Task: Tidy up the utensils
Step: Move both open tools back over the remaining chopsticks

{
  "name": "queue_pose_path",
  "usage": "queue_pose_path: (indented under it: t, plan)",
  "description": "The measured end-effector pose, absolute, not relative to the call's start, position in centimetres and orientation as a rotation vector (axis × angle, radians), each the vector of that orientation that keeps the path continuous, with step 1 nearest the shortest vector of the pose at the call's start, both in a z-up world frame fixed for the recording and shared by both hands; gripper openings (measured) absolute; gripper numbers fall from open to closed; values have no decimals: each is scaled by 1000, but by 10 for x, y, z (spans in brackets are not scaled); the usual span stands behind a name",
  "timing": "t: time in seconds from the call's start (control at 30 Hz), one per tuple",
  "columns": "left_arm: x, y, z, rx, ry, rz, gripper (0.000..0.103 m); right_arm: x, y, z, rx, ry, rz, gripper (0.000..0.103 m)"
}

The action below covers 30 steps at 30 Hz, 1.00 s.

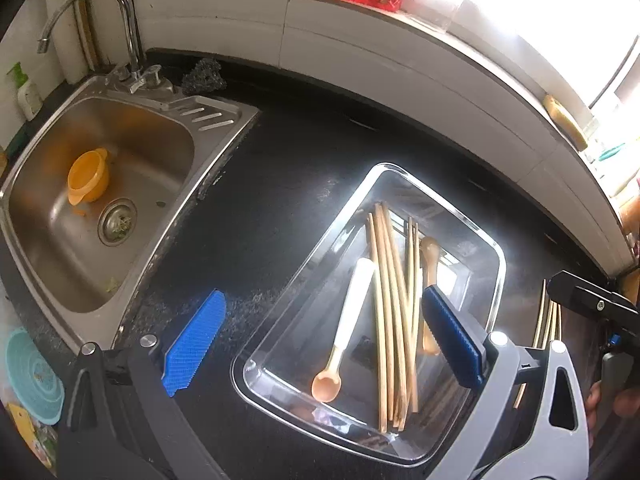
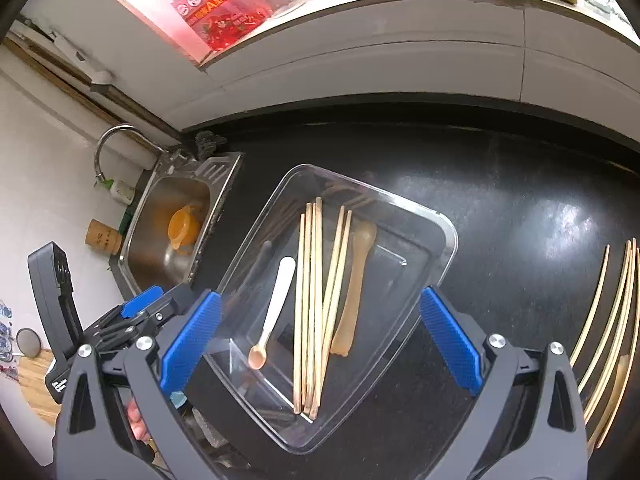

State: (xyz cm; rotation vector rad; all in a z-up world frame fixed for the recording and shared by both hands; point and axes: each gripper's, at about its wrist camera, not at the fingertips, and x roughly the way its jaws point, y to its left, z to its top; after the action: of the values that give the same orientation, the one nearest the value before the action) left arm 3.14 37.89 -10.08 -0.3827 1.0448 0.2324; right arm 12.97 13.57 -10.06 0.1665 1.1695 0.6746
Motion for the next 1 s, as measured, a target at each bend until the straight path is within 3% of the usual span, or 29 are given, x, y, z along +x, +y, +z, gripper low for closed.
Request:
queue_pose_path:
  t: [0.33, 1.0]
  plan:
    - [21, 326, -89, -322, 1031, 195, 96, 109, 92, -92, 171, 1127, 663, 97]
    - [30, 66, -88, -108, 1014, -135, 96, 45, -199, -98, 13, 995, 296, 97]
